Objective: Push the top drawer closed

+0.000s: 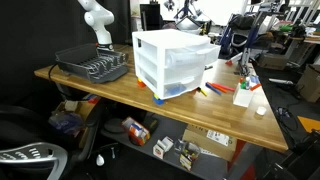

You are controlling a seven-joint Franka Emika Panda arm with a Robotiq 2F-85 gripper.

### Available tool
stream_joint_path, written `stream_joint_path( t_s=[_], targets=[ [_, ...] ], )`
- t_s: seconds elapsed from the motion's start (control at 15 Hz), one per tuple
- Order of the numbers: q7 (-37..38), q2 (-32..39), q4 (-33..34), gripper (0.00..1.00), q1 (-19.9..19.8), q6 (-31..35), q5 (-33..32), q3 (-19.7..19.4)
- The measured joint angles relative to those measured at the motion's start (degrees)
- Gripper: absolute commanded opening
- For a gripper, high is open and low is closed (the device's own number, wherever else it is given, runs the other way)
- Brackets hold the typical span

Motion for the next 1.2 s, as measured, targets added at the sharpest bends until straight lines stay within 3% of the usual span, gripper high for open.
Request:
stream_joint_path(
  t_s=[1.0, 1.2],
  targets=[
    [2.11, 1.68, -1.43, 1.00, 1.66, 2.67, -3.31, -0.36],
    [1.00, 1.62, -3.73, 1.00, 3.11, 7.54, -2.93, -0.35]
  ],
)
